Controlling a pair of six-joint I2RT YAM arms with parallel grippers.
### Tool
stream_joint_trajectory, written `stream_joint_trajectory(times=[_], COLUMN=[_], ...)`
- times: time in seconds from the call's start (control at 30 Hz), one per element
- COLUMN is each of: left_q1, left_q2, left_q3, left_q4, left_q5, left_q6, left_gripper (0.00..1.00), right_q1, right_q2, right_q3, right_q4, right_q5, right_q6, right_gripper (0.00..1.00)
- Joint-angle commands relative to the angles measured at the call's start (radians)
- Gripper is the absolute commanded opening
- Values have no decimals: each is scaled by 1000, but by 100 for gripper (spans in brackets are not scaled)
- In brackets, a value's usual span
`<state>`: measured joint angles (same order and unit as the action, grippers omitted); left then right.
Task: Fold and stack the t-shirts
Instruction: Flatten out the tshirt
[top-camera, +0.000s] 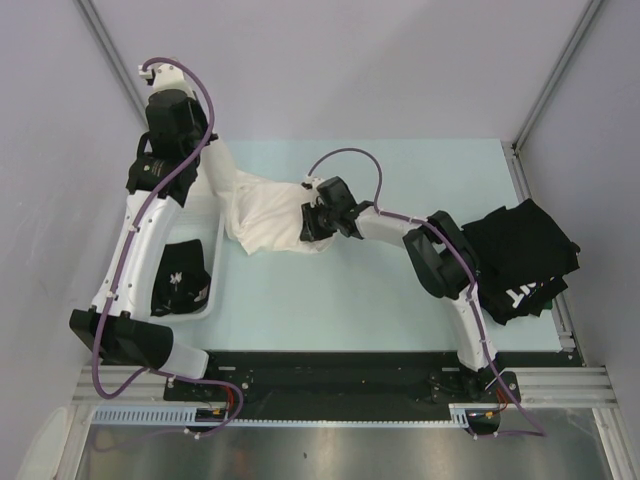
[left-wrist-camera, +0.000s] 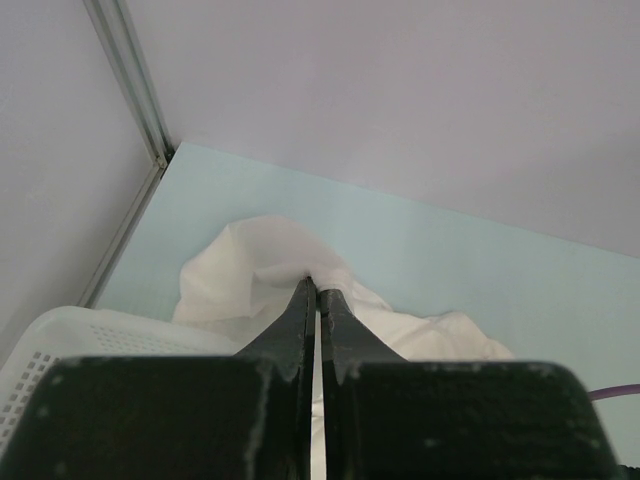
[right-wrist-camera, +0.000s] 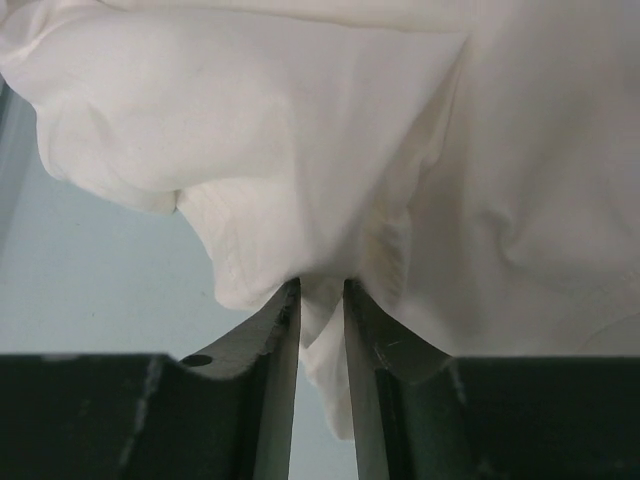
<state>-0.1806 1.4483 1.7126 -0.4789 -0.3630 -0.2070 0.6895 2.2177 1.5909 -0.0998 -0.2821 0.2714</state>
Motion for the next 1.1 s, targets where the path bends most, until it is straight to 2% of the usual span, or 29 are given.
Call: stream_joint_trajectory(times=[0.0,0.43,0.53,0.63,0.9,1.07], left_q1=[-5,-7,-7,-5,-5,-5], left_q2=[-34,-28,-26,-25,-22,-5], left_q3=[5,-1,1,-1,-42,-61], left_q4=[25,33,34,34,39,54], left_q5=[-11,-4,-4,2,3,-8], left_q6=[23,18,18,15,18,34], left_gripper=[0,0,0,0,0,0], right_q1=[-5,-1,2,1,-53,-212], right_q2=[17,11,19,19,-91,-170], right_q3=[46,34,34,44,173,340], right_q4=[5,-17,-17,-18,-133,-193], right_q5=[-22,-48,-49,-52,50,104], right_q6=[8,8,8,6,-76,-101], right_gripper=[28,33,27,0,0,0])
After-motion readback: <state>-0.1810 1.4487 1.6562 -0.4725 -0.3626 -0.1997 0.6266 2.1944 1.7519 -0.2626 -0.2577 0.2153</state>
